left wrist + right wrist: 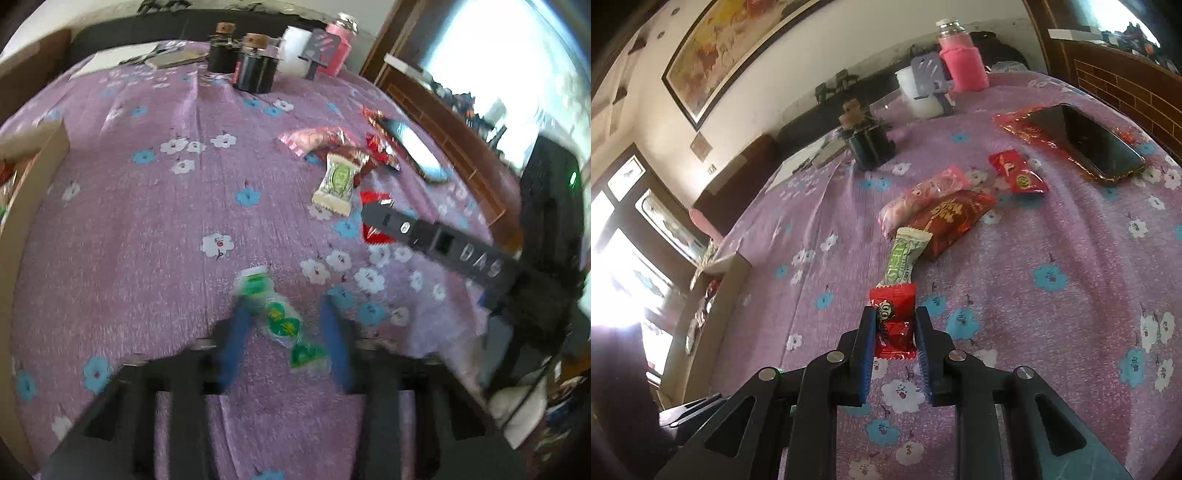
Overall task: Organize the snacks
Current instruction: 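Grasp a small red candy with the right tool while the left reaches toward green candies, then grasp green candies with the left tool while the right carries the red candy to the box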
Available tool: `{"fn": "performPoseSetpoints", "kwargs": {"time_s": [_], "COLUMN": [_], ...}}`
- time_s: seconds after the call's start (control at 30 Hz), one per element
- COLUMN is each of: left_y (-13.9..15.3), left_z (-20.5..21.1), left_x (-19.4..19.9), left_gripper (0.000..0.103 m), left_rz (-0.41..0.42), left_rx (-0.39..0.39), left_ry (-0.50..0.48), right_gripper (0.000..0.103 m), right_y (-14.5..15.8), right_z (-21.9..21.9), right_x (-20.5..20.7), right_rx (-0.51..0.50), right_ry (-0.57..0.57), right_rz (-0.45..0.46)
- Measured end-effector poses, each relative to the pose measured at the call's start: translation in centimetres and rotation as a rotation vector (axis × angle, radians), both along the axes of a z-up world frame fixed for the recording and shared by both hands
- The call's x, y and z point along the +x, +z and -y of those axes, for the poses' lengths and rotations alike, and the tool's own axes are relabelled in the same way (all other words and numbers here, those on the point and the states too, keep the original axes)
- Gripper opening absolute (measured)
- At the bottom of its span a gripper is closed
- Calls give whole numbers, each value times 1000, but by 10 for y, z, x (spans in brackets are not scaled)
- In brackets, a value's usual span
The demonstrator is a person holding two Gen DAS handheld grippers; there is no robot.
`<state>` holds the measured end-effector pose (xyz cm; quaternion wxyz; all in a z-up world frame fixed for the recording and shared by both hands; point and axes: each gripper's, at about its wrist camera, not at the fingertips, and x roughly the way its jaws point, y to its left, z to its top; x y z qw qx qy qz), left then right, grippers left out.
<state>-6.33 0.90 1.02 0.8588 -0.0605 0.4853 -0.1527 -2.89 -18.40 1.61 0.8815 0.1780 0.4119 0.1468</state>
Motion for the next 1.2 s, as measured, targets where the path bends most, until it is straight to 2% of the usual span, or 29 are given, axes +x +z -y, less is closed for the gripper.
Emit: {"fn": "performPoseSetpoints", "kwargs": {"time_s": [0.13, 0.3, 0.57, 0.77, 0.9, 1.03, 1.2], "left_y": [0, 4, 29, 50, 59, 62, 52], "left_z": [2, -10, -49, -109, -162, -219, -278], "left_x": [-3, -4, -24, -50, -66, -77, -82], "left_gripper": [19, 19, 19, 19, 19, 19, 19], "left_rz": [31, 27, 72, 137, 181, 189, 170], "left_rx": [23, -19, -113, -172, -163, -137, -105], "left_ry": [-17, 4, 54, 153, 261, 371, 476], "right_gripper": [22, 22, 22, 22, 22, 21, 21], "right_y": [0, 0, 0, -1, -3, 3, 26], "right_z": [1, -1, -4, -9, -13, -19, -49], "right_x": [1, 0, 0, -1, -2, -4, -21], "right_rx": [16, 13, -5, -60, -131, -168, -107], "right_ry": [6, 16, 16, -1, -33, -31, 62], "right_rz": [-2, 6, 15, 20, 13, 26, 31]}}
